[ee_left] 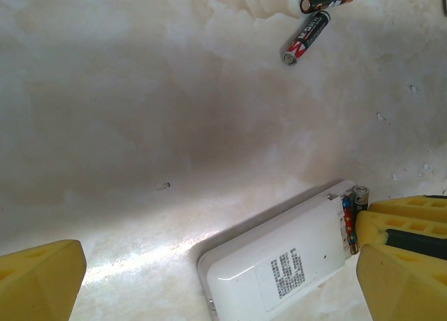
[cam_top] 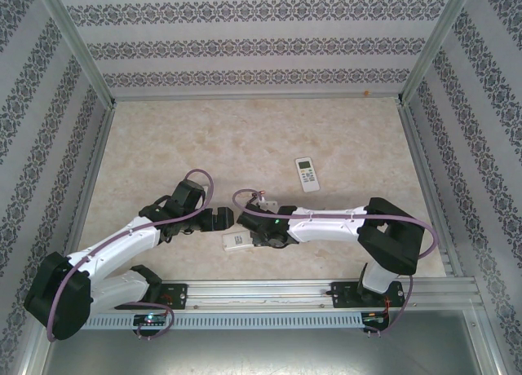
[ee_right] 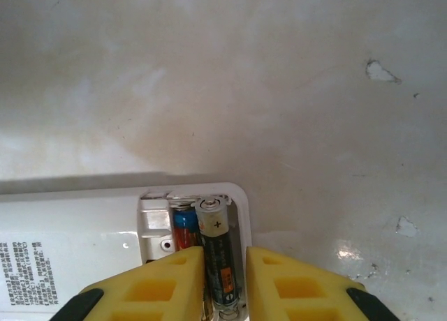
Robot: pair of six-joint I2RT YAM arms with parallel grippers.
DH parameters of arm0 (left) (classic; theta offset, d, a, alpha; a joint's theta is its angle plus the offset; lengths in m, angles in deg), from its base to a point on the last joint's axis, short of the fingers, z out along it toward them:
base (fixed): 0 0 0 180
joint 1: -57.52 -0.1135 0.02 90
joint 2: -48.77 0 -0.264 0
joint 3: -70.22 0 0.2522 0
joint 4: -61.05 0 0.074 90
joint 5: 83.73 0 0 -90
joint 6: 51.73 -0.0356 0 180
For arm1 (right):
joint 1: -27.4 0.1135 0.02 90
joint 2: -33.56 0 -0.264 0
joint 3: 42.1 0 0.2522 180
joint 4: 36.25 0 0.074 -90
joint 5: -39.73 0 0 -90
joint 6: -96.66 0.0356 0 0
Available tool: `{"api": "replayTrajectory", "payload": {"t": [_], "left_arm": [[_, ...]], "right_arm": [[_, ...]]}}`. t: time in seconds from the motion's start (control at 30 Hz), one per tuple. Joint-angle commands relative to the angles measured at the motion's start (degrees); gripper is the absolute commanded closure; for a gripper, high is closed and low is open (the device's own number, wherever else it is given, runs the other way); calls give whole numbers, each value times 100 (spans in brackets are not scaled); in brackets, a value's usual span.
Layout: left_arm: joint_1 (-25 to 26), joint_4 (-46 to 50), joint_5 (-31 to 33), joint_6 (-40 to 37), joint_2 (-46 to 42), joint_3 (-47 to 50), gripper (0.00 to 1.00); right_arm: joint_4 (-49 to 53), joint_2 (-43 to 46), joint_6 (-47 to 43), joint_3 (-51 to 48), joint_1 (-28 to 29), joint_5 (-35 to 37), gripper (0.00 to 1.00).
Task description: Load the batteries into the remote control
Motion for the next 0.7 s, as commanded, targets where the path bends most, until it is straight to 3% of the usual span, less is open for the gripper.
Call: {"api": "replayTrajectory", "payload": {"t": [0.0, 0.27, 0.67], "left_arm": [[17, -41, -140, 130, -44, 75, 0], [62, -104, -1217, 683, 147, 282, 17], [283, -135, -1446, 725, 924, 72, 27]], "right_arm": [[194, 328, -57, 68, -15, 139, 75], [55, 483, -371, 112, -477, -50, 77], [-98, 1, -464, 299, -507, -556, 81]]}}
